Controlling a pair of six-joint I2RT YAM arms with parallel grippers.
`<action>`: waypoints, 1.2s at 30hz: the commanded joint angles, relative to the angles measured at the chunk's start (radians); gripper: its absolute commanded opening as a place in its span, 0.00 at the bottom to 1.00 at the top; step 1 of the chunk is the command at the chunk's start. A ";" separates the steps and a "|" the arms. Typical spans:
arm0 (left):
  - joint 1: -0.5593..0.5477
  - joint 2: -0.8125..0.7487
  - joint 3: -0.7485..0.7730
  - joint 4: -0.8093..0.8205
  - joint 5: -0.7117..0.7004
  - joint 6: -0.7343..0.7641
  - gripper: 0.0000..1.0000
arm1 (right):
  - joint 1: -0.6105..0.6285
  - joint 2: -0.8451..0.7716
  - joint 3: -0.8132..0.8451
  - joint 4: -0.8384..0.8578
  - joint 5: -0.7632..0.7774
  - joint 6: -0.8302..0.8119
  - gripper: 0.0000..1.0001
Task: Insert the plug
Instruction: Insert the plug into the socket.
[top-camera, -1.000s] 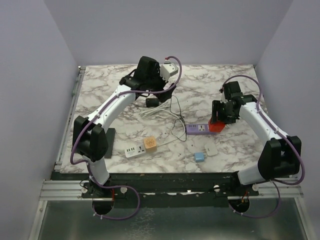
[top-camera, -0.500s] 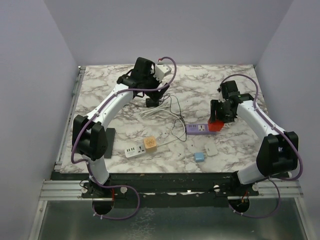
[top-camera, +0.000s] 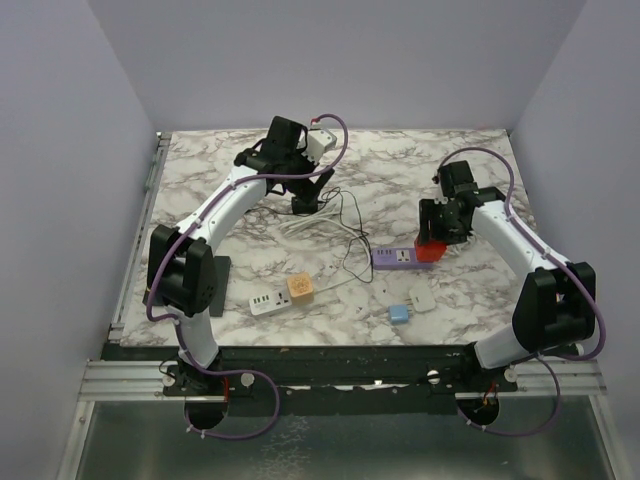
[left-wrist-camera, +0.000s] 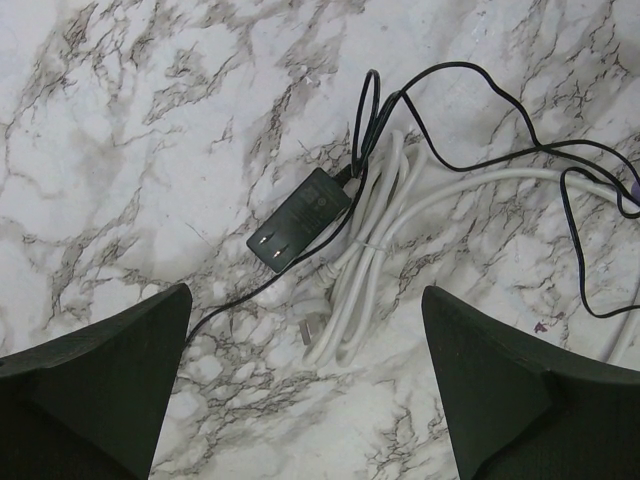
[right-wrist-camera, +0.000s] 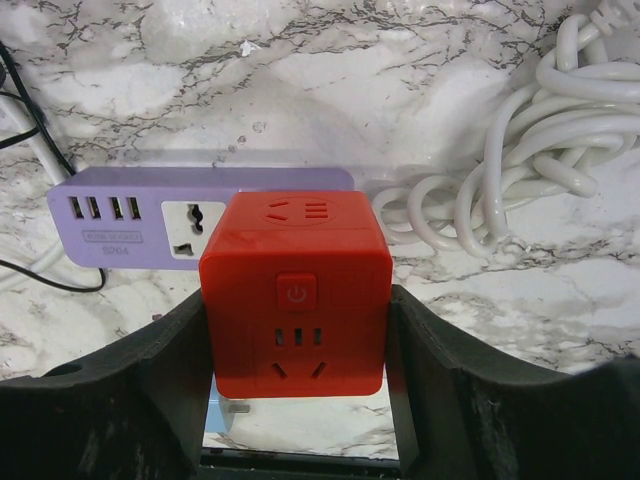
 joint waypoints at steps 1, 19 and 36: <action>0.010 0.009 0.030 -0.005 -0.029 -0.025 0.99 | 0.015 0.020 -0.007 0.021 0.028 -0.002 0.01; 0.034 -0.008 0.015 0.004 -0.027 -0.033 0.99 | 0.048 0.019 -0.026 -0.010 0.100 -0.004 0.01; 0.047 -0.018 0.003 0.011 -0.024 -0.040 0.99 | 0.060 -0.045 -0.060 -0.021 0.117 0.019 0.01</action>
